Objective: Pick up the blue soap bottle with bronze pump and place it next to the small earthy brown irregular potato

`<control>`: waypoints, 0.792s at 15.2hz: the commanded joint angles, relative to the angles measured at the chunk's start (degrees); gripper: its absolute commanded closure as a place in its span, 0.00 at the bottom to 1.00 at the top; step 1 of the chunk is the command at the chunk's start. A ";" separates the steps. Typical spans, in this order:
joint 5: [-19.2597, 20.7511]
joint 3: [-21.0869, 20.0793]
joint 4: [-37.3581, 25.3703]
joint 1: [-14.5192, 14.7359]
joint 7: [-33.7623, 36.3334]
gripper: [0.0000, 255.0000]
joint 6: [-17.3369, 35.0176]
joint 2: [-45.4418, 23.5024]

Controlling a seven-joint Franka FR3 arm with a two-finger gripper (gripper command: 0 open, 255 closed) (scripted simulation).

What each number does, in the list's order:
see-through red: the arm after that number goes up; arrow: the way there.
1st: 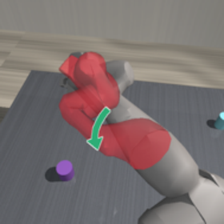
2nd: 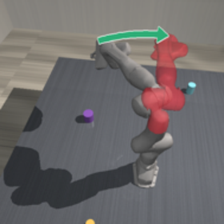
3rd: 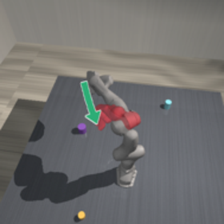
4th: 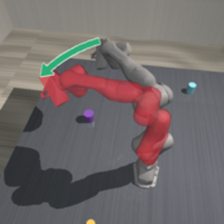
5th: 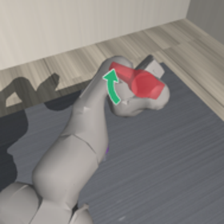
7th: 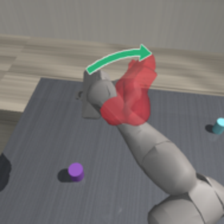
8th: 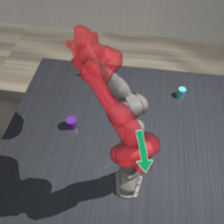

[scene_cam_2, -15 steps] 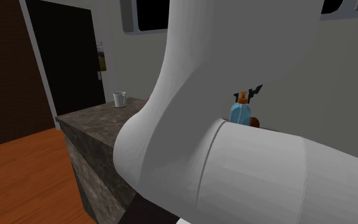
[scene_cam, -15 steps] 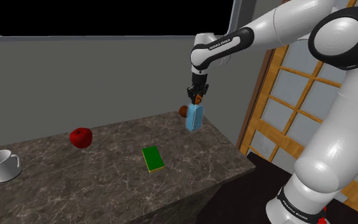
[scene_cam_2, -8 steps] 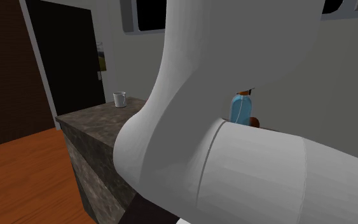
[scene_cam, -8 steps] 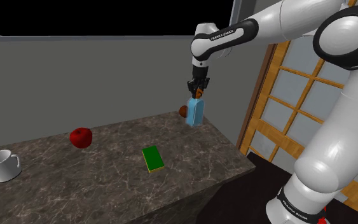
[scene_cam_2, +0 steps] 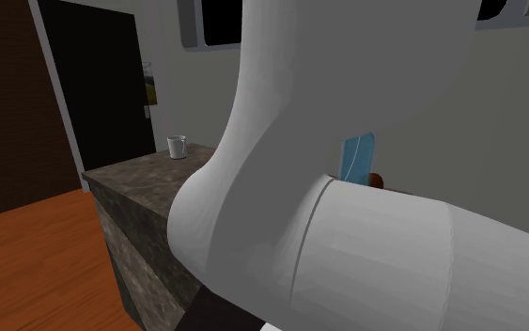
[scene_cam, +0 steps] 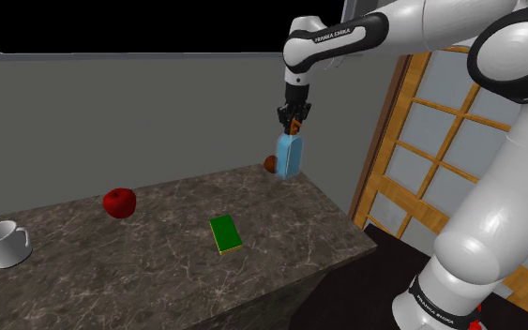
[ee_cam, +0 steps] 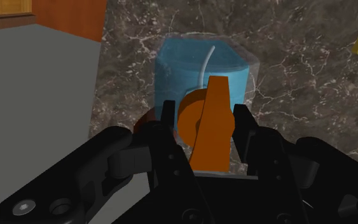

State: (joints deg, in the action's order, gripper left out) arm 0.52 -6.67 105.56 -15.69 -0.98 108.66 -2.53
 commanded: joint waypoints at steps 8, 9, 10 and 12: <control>-0.06 0.00 -6.53 -0.01 -0.07 1.00 -6.89 0.37; -0.06 0.00 -7.32 0.00 -0.07 1.00 -7.67 0.35; -0.05 0.00 -8.14 0.00 -0.07 1.00 -8.45 0.31; -0.04 -0.01 -9.82 0.01 -0.07 1.00 -10.02 0.20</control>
State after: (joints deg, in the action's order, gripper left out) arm 0.46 -6.66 96.84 -15.70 -1.08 99.57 -2.16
